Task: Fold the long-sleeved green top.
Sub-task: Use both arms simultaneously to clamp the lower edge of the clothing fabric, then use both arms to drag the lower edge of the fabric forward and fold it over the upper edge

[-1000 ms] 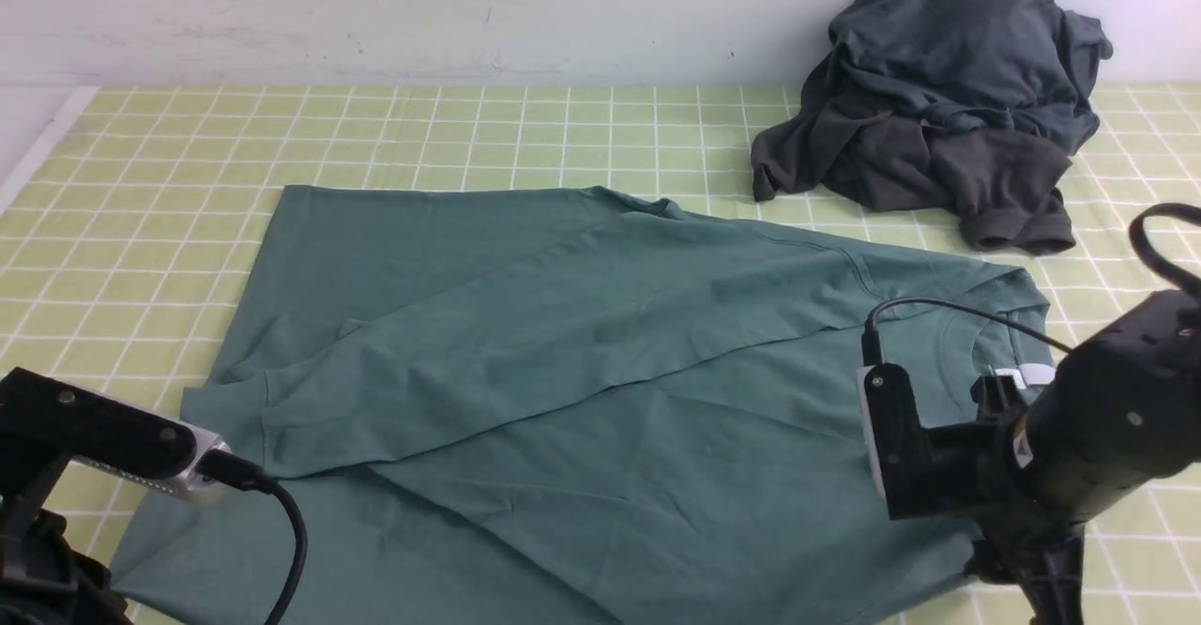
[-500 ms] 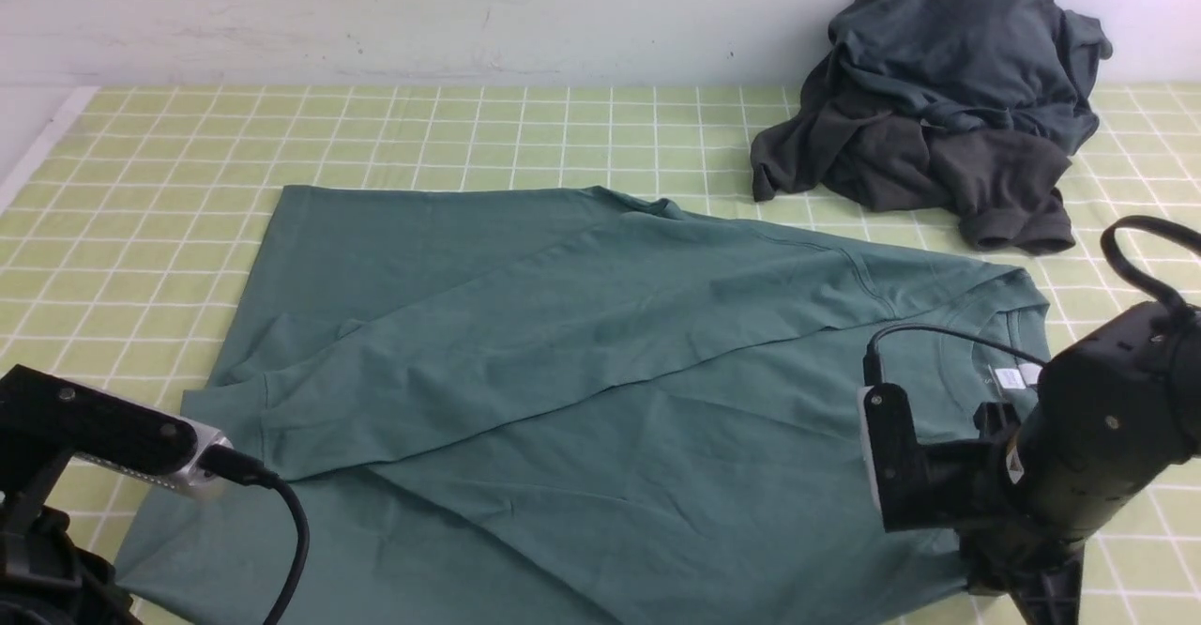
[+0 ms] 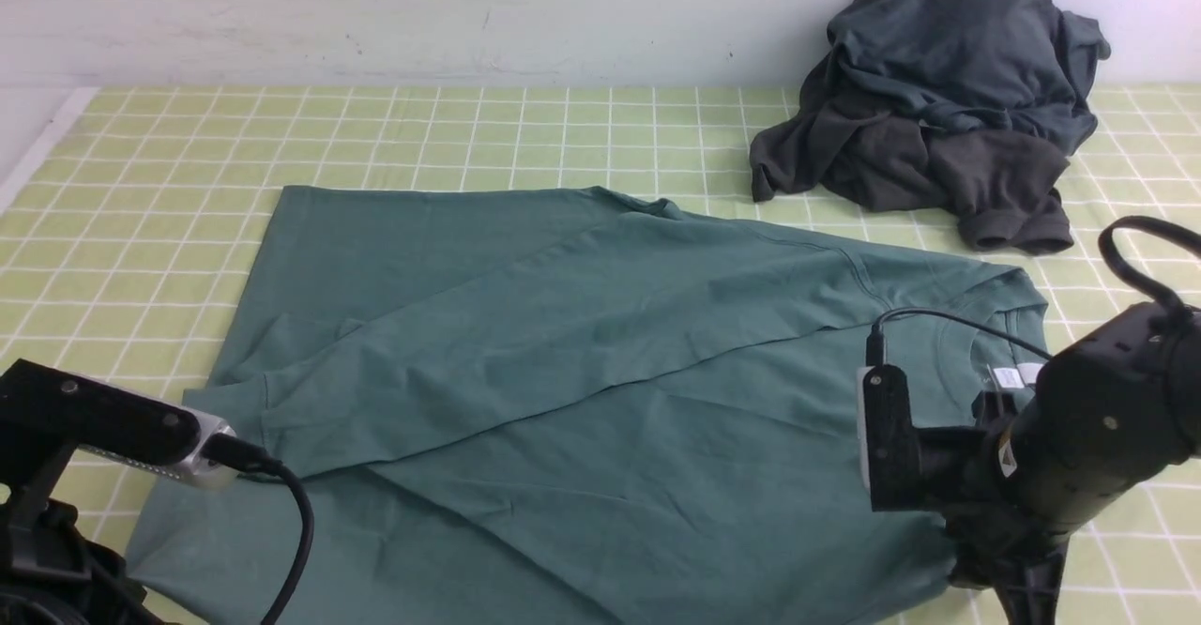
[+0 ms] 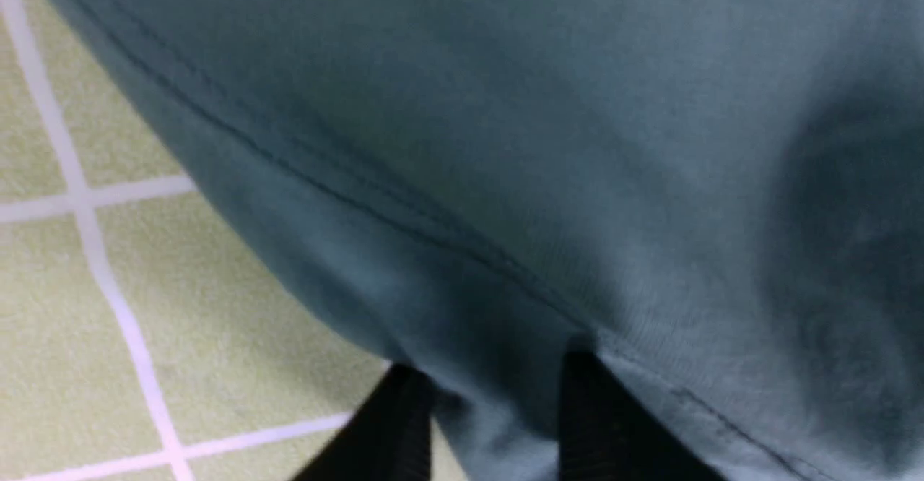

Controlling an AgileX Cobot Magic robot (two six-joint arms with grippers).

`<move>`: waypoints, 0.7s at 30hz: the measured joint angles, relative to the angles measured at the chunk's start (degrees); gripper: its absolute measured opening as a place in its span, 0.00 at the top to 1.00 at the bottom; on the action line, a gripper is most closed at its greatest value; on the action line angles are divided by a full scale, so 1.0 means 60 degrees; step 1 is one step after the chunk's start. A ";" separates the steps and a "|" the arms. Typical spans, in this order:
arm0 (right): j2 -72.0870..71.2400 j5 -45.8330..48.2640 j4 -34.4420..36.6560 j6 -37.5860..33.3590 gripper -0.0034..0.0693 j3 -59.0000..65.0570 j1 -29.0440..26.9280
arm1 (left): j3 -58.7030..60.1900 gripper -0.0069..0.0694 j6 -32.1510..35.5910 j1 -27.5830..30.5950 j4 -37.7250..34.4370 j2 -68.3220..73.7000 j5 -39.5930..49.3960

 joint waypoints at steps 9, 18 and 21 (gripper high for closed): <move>-0.0677 0.0188 0.0023 0.0915 0.94 0.0044 0.0017 | -0.0023 0.90 -0.0571 0.0000 -0.0068 -0.0375 -0.0020; -0.1728 0.0890 -0.0280 0.2540 0.94 -0.0634 0.0017 | -0.0769 0.90 -0.3117 0.0000 0.1302 -0.0882 -0.1234; -0.1623 0.0934 -0.0506 0.3135 0.94 -0.1402 0.0017 | -0.1382 0.90 -0.3959 0.0000 0.2100 -0.0171 -0.1744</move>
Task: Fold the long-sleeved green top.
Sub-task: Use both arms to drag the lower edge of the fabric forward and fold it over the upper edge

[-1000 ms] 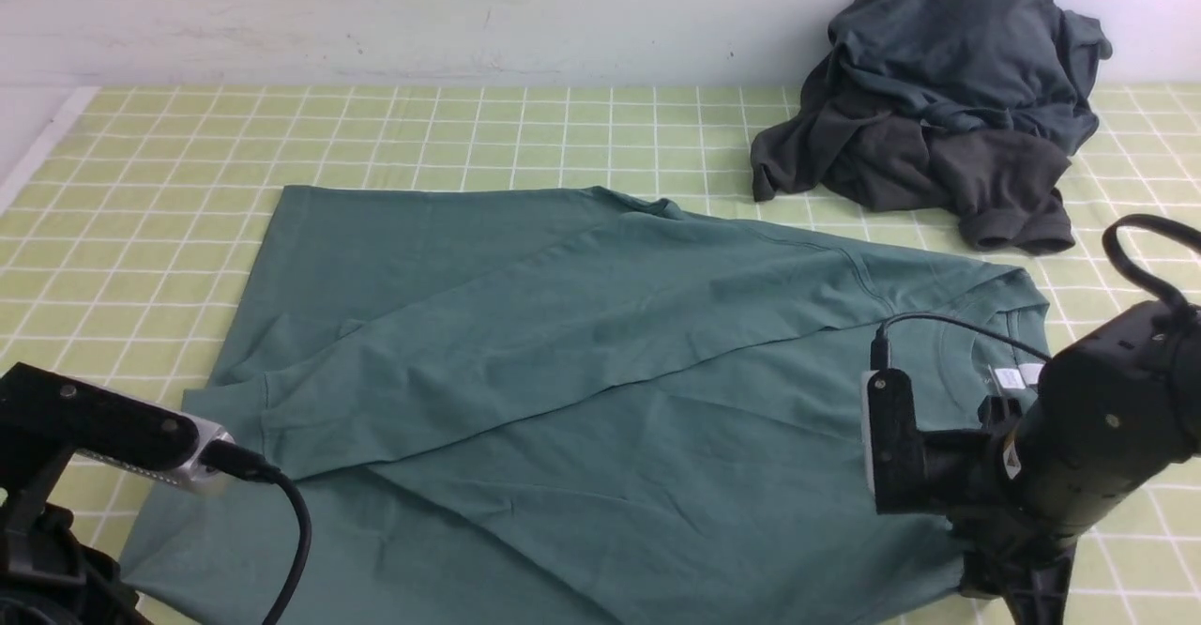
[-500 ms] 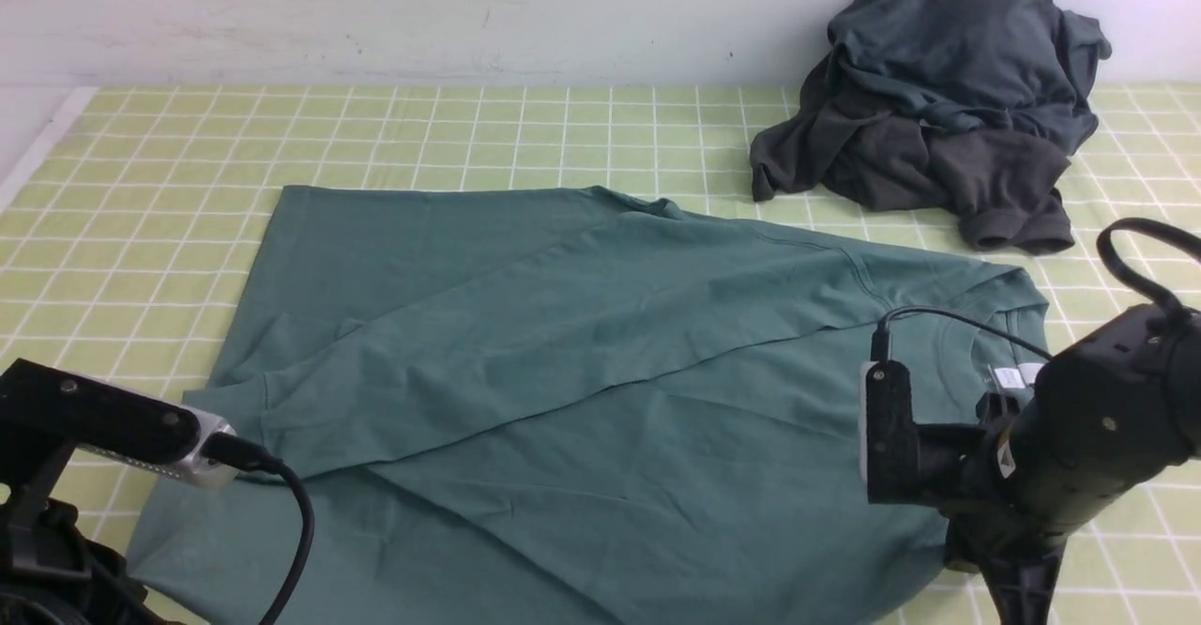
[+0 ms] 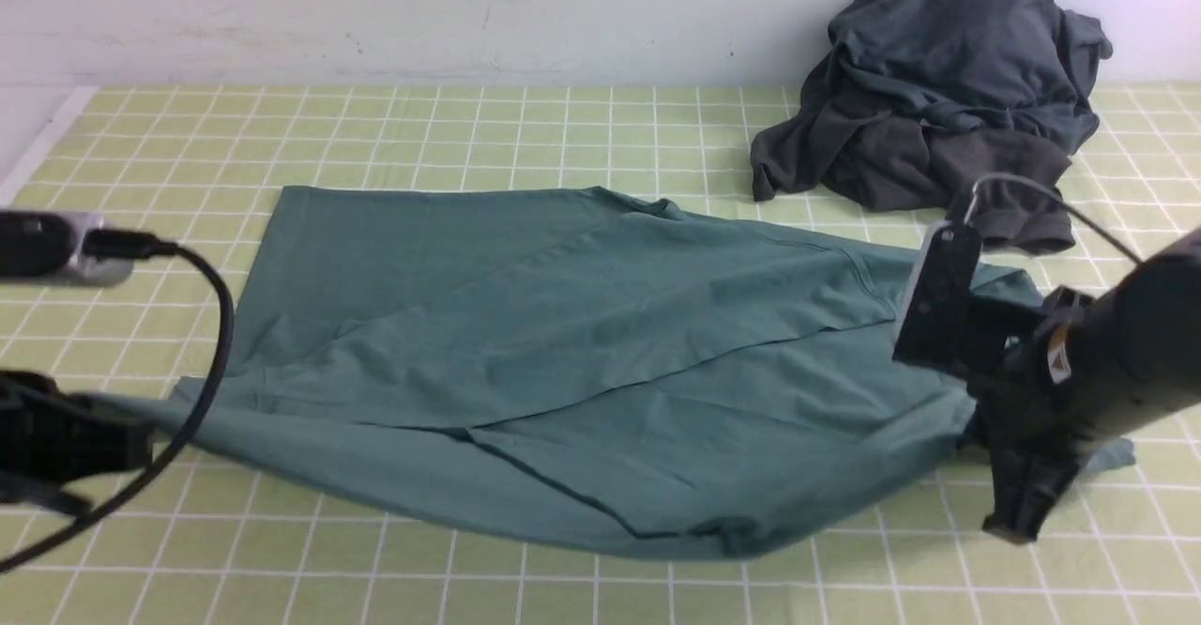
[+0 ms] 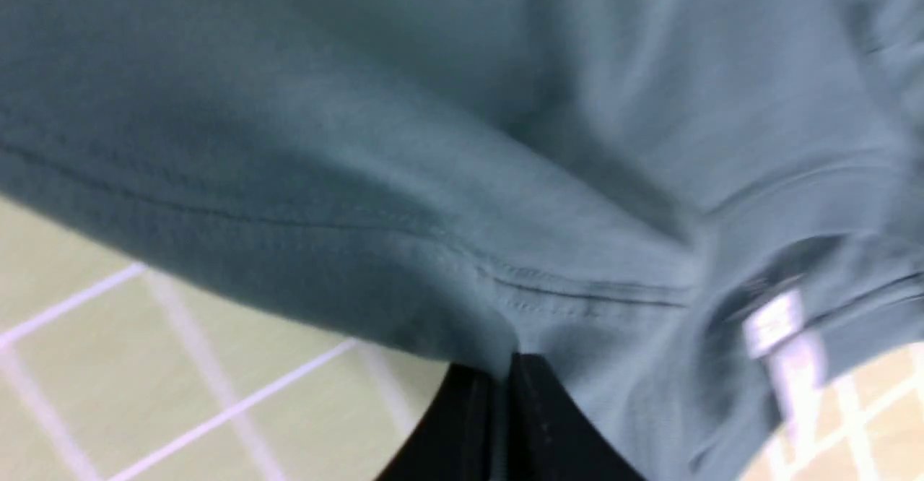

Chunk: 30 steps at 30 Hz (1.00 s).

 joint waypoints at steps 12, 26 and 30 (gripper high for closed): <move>0.2496 -0.1010 -0.1690 0.0386 0.94 -0.3246 -0.0391 | -0.4704 0.90 -0.1215 0.0000 0.1787 0.5502 -0.1032; 0.6855 -0.1432 -0.1741 0.0513 0.94 -0.7882 -0.1226 | -1.1427 0.90 -0.1242 0.0406 0.2239 1.2245 -0.0282; 0.7735 -0.1718 -0.1393 0.1255 0.93 -0.8893 -0.1433 | -1.3009 0.90 -0.1511 0.0552 0.2024 1.3664 0.0082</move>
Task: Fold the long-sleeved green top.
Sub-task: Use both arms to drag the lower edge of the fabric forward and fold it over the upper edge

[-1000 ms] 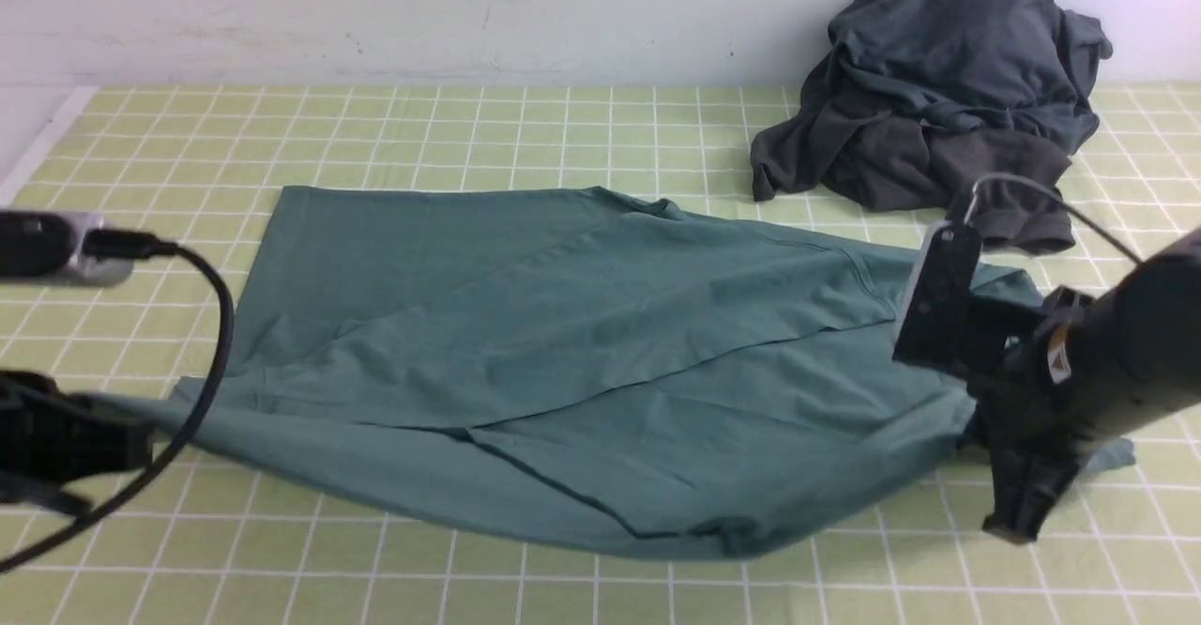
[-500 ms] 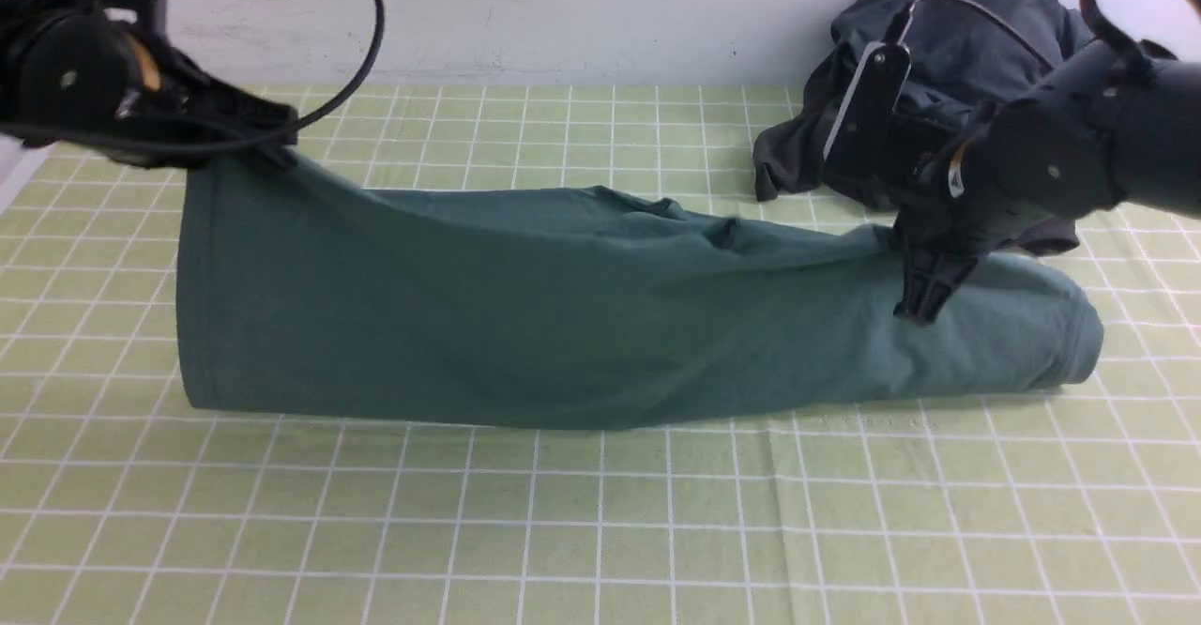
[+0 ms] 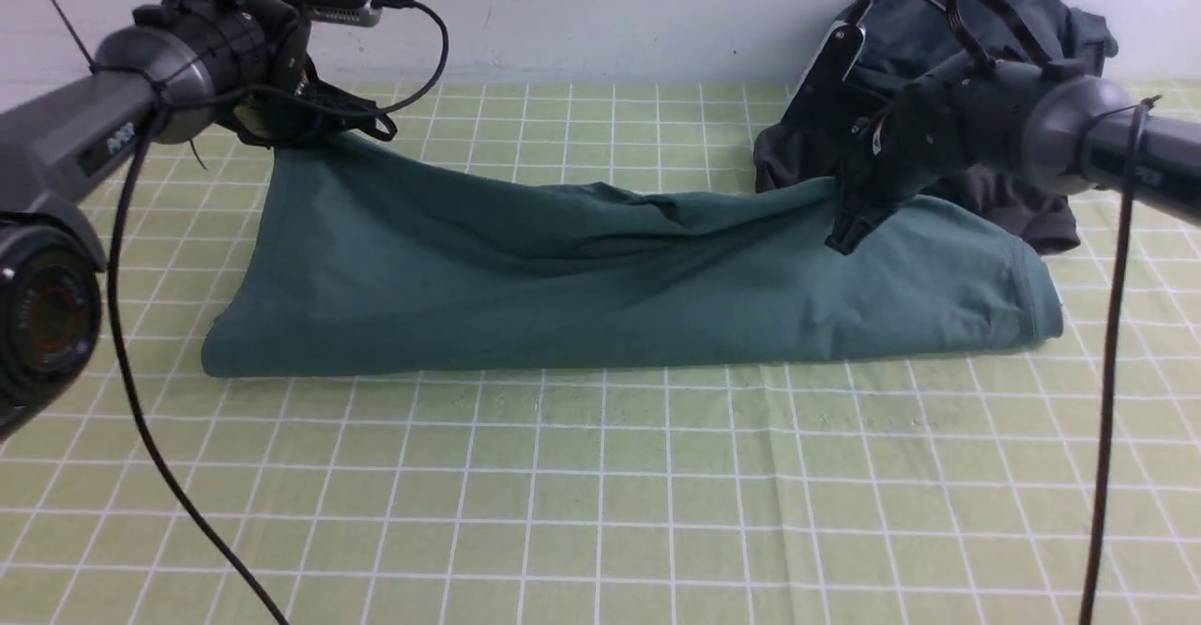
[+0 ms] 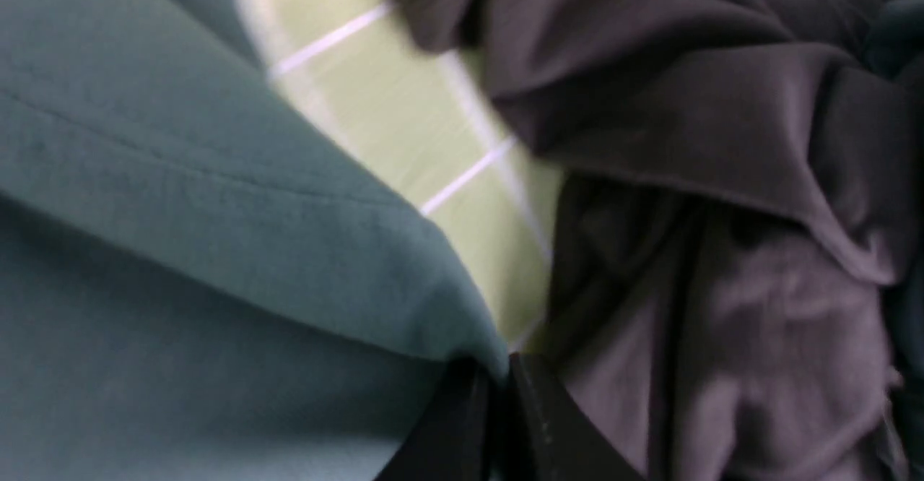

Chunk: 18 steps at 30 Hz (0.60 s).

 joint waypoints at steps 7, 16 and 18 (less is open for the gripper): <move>0.0314 -0.0011 0.0477 0.1369 0.70 -0.0342 -0.0186 | -0.1085 0.69 -0.0295 0.0169 -0.0357 0.0892 0.0501; -0.0695 0.3411 0.0912 0.2368 0.50 -0.1243 0.0021 | -0.1147 0.32 0.0755 0.0515 -0.0729 0.0084 0.2042; -0.0943 0.4133 0.1333 0.2059 0.53 -0.1336 0.0046 | -0.1172 0.32 0.1692 0.0515 -0.1099 -0.0200 0.2580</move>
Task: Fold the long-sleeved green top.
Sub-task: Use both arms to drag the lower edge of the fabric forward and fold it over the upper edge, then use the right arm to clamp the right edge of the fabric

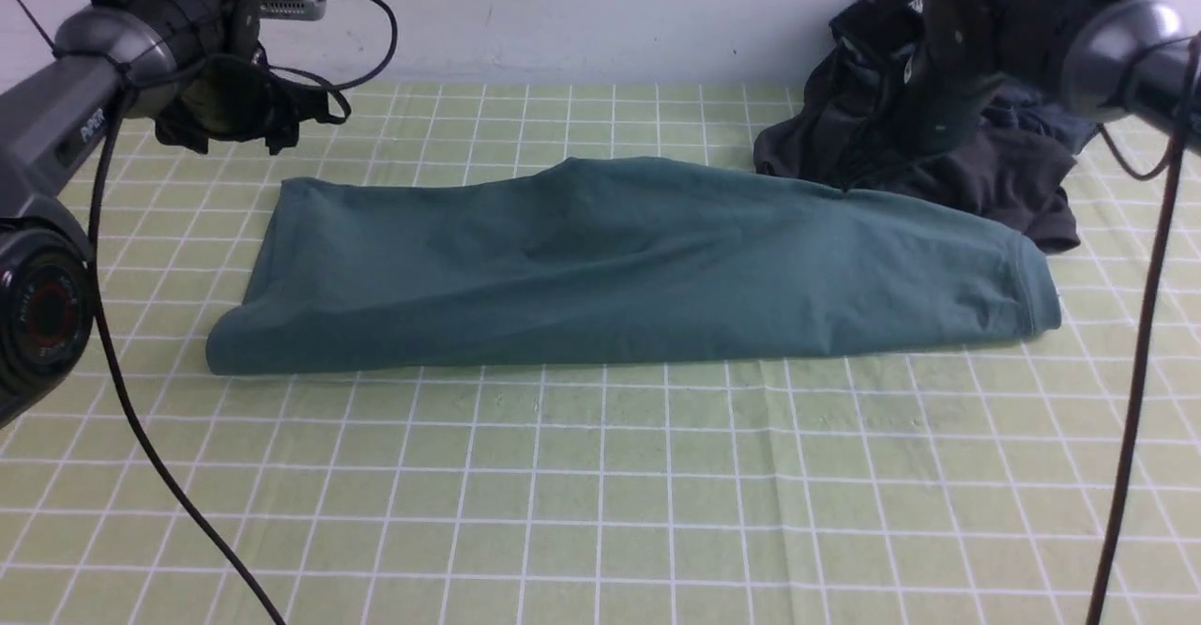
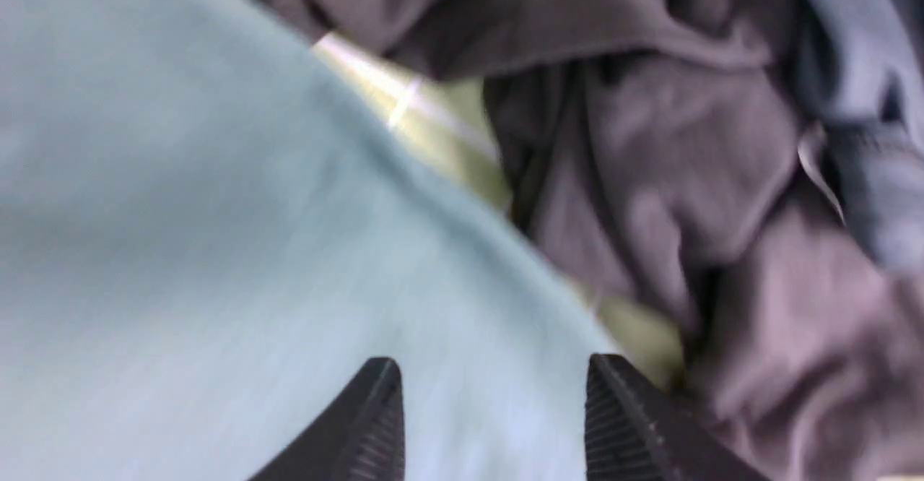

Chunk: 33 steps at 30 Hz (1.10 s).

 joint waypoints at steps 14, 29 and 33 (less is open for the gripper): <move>0.1732 0.1062 0.4481 -0.1009 0.96 -0.0054 -0.0923 | -0.0062 0.71 0.4697 -0.0454 -0.7358 0.0943 0.0652; 0.1249 0.1762 0.2219 0.0717 0.97 0.0010 -0.2217 | -0.0297 0.80 0.5280 -0.0430 -0.4577 0.1751 -0.2453; 0.0391 0.1806 0.2016 0.0708 0.97 0.0067 -0.2339 | -0.0572 0.80 0.5154 -0.0029 -0.4293 0.0847 -0.1062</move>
